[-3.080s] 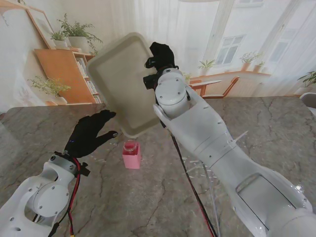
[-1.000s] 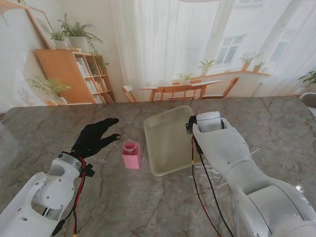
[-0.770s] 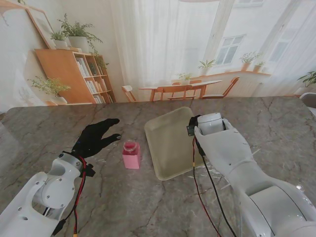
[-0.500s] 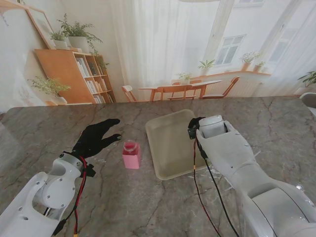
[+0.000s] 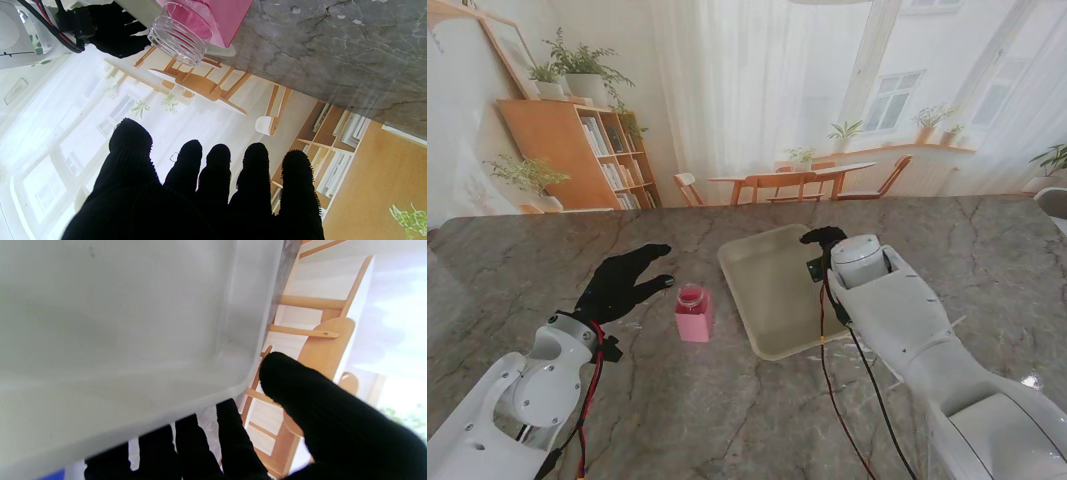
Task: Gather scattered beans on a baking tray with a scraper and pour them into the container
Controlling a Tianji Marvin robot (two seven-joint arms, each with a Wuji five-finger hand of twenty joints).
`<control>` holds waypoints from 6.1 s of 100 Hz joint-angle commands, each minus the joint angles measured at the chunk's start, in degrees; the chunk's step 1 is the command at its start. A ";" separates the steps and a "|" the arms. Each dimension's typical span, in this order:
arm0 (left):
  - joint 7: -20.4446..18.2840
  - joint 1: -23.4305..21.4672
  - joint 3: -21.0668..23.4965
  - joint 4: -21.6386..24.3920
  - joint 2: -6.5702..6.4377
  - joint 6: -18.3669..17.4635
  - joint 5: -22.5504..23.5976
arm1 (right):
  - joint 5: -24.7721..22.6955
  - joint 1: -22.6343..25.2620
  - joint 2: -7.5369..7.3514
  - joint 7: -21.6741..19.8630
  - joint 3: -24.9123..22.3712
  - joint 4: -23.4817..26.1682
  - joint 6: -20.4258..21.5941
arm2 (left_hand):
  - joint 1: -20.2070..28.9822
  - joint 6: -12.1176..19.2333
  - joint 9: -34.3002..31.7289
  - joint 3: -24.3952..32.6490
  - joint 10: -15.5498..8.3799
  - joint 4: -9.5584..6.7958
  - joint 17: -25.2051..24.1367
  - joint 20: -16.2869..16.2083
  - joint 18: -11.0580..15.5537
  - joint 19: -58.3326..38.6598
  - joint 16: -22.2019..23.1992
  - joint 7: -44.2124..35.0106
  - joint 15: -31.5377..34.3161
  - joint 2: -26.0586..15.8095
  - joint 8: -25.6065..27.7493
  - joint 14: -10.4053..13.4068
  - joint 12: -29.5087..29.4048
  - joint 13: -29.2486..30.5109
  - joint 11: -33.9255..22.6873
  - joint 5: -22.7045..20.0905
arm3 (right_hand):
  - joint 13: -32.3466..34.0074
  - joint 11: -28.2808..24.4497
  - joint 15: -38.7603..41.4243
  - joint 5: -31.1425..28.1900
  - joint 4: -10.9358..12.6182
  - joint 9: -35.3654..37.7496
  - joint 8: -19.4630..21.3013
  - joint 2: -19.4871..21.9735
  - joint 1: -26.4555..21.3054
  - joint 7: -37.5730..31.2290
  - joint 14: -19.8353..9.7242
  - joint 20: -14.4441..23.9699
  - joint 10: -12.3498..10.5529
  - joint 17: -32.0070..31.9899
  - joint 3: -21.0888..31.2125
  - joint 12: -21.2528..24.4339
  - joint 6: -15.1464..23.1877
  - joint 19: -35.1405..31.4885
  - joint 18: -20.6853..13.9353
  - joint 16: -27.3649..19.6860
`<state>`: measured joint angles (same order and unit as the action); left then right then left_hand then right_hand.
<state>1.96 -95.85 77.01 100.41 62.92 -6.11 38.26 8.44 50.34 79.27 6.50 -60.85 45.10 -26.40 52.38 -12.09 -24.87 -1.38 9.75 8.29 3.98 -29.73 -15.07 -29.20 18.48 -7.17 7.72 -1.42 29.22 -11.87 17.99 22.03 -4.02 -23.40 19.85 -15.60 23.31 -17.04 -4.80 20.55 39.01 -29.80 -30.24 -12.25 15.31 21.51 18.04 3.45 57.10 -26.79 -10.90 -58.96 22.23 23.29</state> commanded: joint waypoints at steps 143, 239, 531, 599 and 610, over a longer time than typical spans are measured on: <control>-9.84 -8.14 5.36 -2.31 -0.72 0.62 -11.17 | -30.21 36.97 -11.26 7.92 -7.07 41.59 33.30 | -9.92 -14.92 14.20 0.29 6.01 -6.73 -4.52 4.55 -0.81 13.15 -4.12 8.04 -3.55 8.78 -7.68 -1.39 -3.32 -13.62 2.77 15.48 | 5.07 1.58 -0.04 -2.20 1.33 8.06 2.47 5.90 11.39 -2.84 -2.45 -0.46 -5.95 3.75 -9.16 -3.20 5.57 6.89 -4.78 1.89; -13.76 8.70 -6.86 -24.12 -0.75 -9.67 -21.57 | -26.05 38.33 -9.95 10.89 -6.07 42.32 32.19 | -9.87 -18.64 19.71 1.26 8.50 -6.15 -7.90 13.78 0.65 19.20 -8.22 9.32 -5.57 12.34 -23.22 -2.55 -4.64 -20.57 4.02 15.05 | 8.22 0.03 2.32 -6.54 1.10 13.73 2.31 5.64 9.87 -3.89 -1.99 3.00 -5.86 6.44 -7.70 -5.53 4.63 5.31 -2.82 3.21; 6.49 11.22 -13.49 -22.34 4.58 -20.99 -23.86 | -44.84 49.93 -14.50 2.71 -21.65 56.80 32.98 | 21.59 13.66 -30.83 4.40 -12.34 -4.63 16.95 -3.89 5.84 -26.26 14.50 -42.42 12.38 16.95 30.93 7.70 41.10 24.27 -9.28 -3.45 | 16.58 -5.96 12.51 -12.80 0.97 19.71 2.78 6.96 9.62 -7.73 -4.57 8.17 -8.22 16.38 -8.81 -8.01 6.01 -7.52 -3.70 7.08; 8.08 13.36 -15.73 -22.77 5.71 -22.19 -26.85 | -71.84 63.18 -19.30 -15.31 -34.01 61.16 36.32 | 21.59 13.84 -31.23 4.55 -12.18 -4.84 16.37 -4.72 5.75 -25.34 14.87 -44.24 12.26 16.71 30.17 7.22 41.60 24.06 -9.15 -4.68 | 5.66 1.60 6.03 1.86 0.51 -1.44 2.35 7.82 14.69 -2.01 -1.71 8.10 -5.05 9.22 -14.48 -7.06 8.95 0.01 -2.01 4.90; 8.07 14.35 -16.08 -23.99 5.99 -23.10 -28.03 | -73.73 63.66 -19.61 -18.05 -33.68 61.38 34.96 | 21.59 13.90 -31.26 4.45 -12.13 -4.79 16.40 -4.88 5.73 -25.28 14.93 -44.37 12.31 16.66 30.15 7.17 41.64 24.06 -9.15 -4.71 | 0.79 4.39 0.24 7.13 0.69 -6.61 2.93 9.57 15.06 0.95 0.93 5.90 -2.70 5.61 -17.60 -6.17 7.18 5.01 -0.73 2.26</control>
<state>9.94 -82.21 61.13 77.02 68.31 -28.63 10.64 -65.83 113.31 60.04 -10.53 -94.88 107.00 9.14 59.85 -9.41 -46.82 -5.74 7.25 9.32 20.17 -32.51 -9.44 -53.21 31.73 -42.54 16.81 29.27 56.29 -6.13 53.00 43.71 -4.04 -20.45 23.45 -13.39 25.90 -13.32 -4.79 16.68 40.72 -21.67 -16.66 -13.28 14.14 28.62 13.54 11.06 41.24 -33.89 -2.56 -56.51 19.37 26.76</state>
